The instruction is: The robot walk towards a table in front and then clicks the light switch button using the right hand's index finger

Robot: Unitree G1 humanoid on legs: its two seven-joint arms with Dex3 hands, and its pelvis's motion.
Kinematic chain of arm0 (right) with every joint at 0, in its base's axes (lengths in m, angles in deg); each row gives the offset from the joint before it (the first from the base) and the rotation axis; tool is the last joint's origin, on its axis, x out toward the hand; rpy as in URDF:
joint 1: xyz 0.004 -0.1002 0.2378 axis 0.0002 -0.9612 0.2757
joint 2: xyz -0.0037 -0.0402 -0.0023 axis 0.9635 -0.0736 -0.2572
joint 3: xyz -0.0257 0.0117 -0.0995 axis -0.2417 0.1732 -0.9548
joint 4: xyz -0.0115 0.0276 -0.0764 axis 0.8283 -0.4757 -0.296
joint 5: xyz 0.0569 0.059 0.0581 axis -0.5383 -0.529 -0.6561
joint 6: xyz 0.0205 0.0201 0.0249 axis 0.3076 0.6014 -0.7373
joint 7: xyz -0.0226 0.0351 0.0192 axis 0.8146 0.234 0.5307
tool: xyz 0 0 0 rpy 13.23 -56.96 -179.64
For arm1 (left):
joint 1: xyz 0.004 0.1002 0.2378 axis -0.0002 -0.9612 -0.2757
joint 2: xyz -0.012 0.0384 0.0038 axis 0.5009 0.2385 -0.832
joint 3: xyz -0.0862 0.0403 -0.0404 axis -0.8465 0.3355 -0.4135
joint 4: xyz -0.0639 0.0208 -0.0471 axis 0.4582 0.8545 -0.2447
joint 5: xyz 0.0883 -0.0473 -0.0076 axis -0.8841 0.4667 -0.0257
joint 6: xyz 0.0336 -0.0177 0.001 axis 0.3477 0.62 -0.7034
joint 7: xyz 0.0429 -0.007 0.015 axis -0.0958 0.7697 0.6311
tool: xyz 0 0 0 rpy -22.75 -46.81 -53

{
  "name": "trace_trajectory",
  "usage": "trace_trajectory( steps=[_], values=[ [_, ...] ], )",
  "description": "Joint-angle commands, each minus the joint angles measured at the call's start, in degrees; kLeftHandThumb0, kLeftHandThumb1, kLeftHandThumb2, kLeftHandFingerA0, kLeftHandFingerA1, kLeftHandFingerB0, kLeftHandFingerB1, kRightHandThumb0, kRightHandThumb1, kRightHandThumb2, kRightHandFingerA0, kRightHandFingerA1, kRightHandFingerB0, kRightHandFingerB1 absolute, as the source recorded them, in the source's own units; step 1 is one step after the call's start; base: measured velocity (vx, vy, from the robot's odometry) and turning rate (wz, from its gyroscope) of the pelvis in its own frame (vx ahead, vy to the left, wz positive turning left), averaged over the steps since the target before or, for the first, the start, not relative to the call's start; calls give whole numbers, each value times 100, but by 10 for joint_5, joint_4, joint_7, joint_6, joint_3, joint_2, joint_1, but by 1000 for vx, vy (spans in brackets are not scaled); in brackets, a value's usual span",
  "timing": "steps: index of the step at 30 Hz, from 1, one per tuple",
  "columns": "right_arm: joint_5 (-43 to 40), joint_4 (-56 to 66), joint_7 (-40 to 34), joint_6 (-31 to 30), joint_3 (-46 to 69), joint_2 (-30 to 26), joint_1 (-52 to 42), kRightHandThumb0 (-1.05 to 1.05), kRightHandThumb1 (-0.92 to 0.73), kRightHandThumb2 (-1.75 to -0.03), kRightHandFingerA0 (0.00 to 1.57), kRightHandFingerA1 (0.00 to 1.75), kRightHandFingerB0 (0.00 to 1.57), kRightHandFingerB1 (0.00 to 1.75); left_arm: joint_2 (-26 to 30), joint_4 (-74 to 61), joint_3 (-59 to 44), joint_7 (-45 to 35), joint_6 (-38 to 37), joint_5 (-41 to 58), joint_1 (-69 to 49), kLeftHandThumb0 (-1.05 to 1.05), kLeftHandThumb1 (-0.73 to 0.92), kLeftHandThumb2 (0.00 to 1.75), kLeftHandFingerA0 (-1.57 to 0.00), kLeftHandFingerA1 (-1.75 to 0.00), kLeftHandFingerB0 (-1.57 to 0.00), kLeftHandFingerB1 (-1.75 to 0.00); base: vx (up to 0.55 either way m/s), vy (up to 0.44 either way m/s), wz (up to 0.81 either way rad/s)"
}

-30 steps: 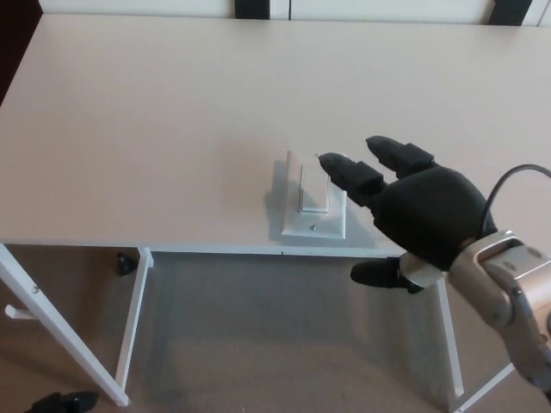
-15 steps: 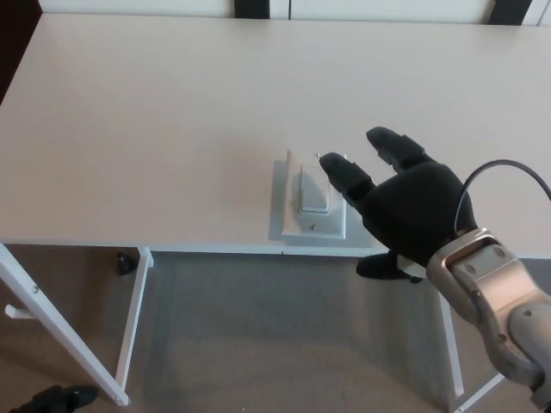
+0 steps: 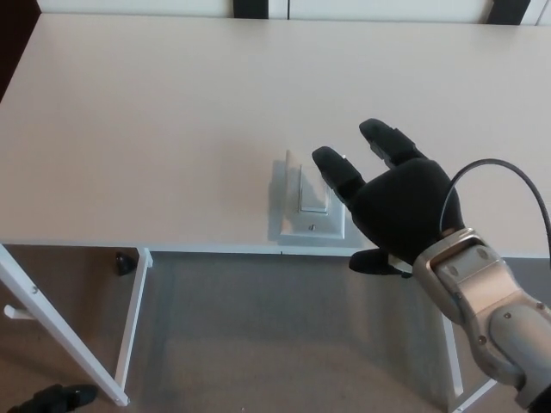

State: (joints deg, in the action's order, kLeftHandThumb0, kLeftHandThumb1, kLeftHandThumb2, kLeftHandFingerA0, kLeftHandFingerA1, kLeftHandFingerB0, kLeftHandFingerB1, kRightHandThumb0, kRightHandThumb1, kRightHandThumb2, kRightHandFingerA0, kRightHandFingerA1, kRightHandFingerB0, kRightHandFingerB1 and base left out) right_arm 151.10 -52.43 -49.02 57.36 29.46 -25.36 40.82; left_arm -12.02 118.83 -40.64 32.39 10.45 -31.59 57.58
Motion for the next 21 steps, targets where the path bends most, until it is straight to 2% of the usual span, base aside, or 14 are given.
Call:
trace_trajectory(
  steps=[1,4,5,6,9,10,12,16,17,18,21],
  values=[
    [-1,-20,6,-6,-4,2,11,-102,-62,-98,0,5,0,0,9,-4,-2,6,18,-7,-1,-25,65,59,-50,-55,-36,-43,0,0,0],
    [-9,-33,0,1,-3,5,15,-101,-61,-97,0,2,0,0,6,-2,-8,-4,20,2,3,-23,66,59,-47,-55,-34,-43,0,0,0],
    [-8,-41,6,0,-6,5,17,-103,-62,-99,0,3,0,0,7,-6,-7,-3,21,-1,1,-21,46,92,-42,-65,-24,-54,0,0,0],
    [-9,-44,11,-1,-7,6,17,-103,-62,-98,0,3,0,0,9,-4,-6,-5,18,-3,0,-22,46,92,-41,-63,-23,-54,0,0,0],
    [-16,-48,13,-1,-6,8,16,-102,-62,-97,0,2,0,0,10,-4,-5,-6,17,-5,0,-22,46,92,-42,-64,-23,-54,0,0,0],
    [-17,-51,11,-1,-6,8,17,-98,-60,-96,0,3,2,4,10,-3,-4,-3,19,-6,3,-25,66,59,-49,-54,-34,-41,0,0,0],
    [-17,-56,4,1,-7,8,15,-101,-61,-97,0,0,7,3,7,-4,-10,-7,23,3,4,-23,66,59,-49,-55,-34,-42,0,0,0],
    [-15,-64,-13,3,-10,8,11,-102,-62,-98,0,0,6,4,7,2,-9,-6,22,-2,8,-24,66,59,-48,-54,-34,-42,0,0,0],
    [-20,-62,-15,6,-9,8,8,-103,-62,-97,0,0,5,3,8,1,-8,-7,22,-2,8,-21,46,92,-42,-64,-23,-54,0,0,0],
    [-19,-57,-11,6,-10,7,6,-99,-60,-97,0,4,2,5,8,1,-8,-6,21,-3,9,-24,66,59,-49,-53,-34,-42,0,0,0],
    [-18,-53,-16,6,-13,7,2,-98,-60,-96,0,4,3,6,9,1,-7,-8,19,-4,9,-25,66,59,-49,-54,-34,-42,0,0,0]
  ],
)
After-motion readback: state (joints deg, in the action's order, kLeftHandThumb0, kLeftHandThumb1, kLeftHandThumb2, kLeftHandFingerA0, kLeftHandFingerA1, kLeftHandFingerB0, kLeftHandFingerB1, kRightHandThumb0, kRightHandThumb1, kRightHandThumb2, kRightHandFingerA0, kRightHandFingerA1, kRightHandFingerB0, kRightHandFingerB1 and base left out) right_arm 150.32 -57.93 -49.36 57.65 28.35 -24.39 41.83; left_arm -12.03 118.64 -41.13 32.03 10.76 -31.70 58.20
